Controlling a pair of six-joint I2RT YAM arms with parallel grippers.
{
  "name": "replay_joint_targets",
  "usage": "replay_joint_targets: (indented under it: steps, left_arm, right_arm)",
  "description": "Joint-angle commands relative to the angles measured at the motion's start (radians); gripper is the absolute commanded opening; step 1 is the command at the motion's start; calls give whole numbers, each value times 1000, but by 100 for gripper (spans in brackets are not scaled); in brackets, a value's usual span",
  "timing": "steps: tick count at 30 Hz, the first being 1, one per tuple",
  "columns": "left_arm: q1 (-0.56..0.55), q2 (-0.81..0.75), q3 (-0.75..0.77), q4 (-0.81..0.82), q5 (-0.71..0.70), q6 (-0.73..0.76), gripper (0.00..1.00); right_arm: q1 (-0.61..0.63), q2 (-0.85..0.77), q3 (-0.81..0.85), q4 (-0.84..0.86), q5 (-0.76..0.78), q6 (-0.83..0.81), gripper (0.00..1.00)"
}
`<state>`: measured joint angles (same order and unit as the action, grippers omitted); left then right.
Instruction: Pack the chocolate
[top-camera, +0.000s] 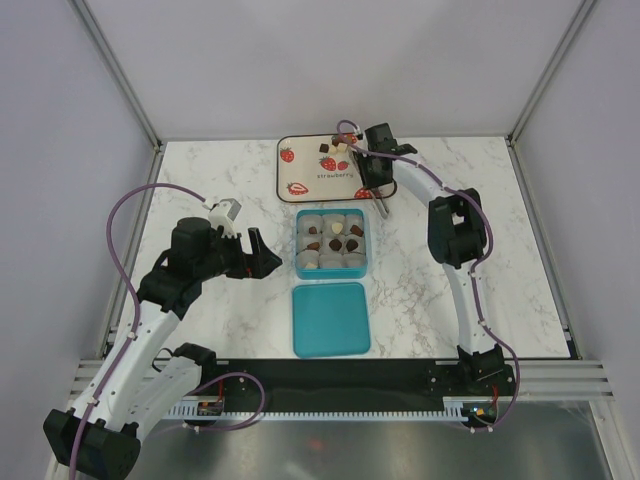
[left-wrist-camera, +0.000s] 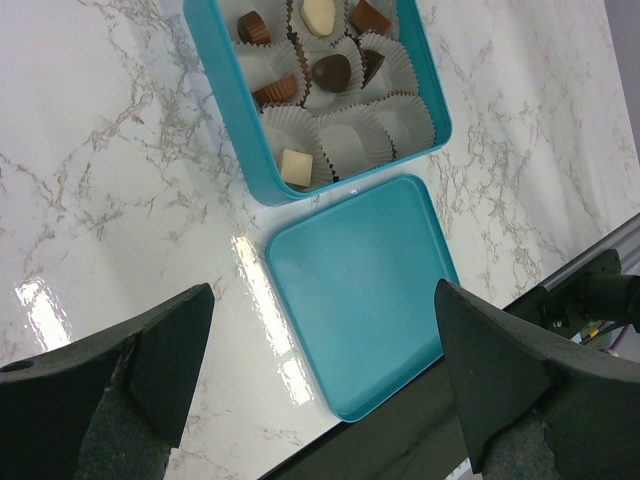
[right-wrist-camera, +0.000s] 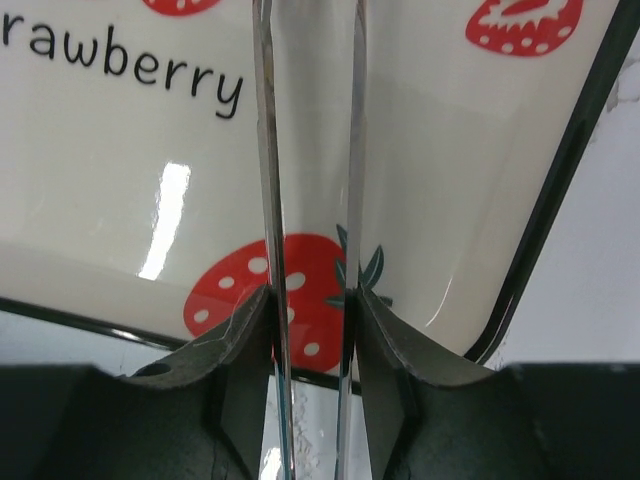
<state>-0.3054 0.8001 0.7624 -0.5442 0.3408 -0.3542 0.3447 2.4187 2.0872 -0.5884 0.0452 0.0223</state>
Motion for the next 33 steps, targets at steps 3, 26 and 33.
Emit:
replay_joint_targets:
  steps: [3,26,33]
  left_arm:
    - [-1,-7,0,4,7,31,100]
    - [-1,-13,2,3,10,27,100]
    - [-3,-16,2,6,21,27,100]
  right_arm:
    - [-3,-139,-12,-53,-38,10,41]
    - [45,-498,-280,-175,-171,39,36]
    - [152,-691,-535,-189,-254,16,36]
